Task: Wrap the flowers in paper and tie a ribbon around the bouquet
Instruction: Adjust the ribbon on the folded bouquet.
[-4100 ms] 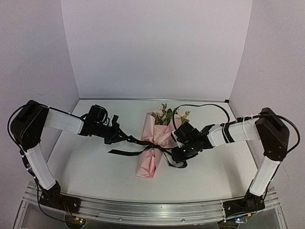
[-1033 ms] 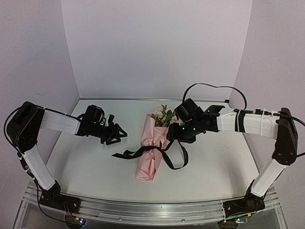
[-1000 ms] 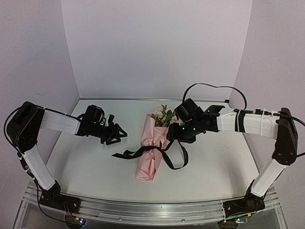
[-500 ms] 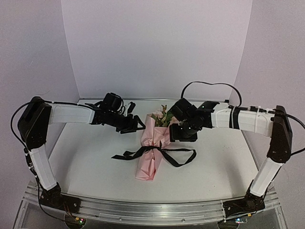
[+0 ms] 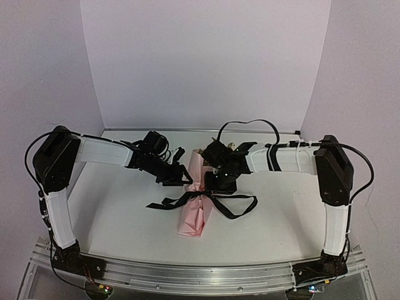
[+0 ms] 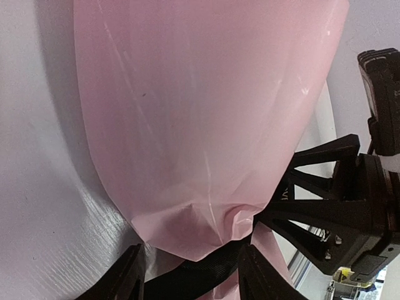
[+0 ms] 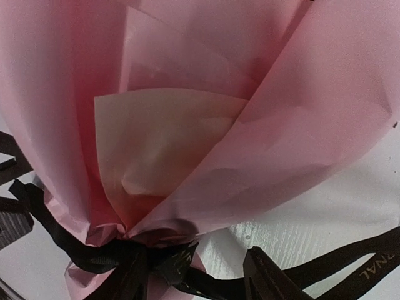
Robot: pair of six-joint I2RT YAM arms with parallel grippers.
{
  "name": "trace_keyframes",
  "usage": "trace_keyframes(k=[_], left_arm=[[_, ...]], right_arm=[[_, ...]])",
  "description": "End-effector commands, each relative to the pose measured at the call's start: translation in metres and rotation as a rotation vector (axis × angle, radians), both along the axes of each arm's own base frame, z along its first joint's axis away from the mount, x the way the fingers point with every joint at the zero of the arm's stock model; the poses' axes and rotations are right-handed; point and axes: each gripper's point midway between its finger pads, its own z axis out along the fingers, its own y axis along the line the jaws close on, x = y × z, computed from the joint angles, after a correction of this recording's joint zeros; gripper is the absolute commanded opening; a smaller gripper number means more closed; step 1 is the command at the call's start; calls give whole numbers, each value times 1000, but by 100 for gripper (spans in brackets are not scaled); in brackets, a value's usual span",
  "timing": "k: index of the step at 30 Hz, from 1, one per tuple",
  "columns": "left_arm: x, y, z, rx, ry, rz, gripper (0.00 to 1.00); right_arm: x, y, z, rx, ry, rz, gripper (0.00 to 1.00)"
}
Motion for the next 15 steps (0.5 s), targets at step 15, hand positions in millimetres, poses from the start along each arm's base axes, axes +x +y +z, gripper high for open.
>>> trace_keyframes(k=[15], left_arm=[[-10, -8, -11, 15, 2, -51, 46]], right_arm=[[11, 11, 0, 26, -27, -22, 9]])
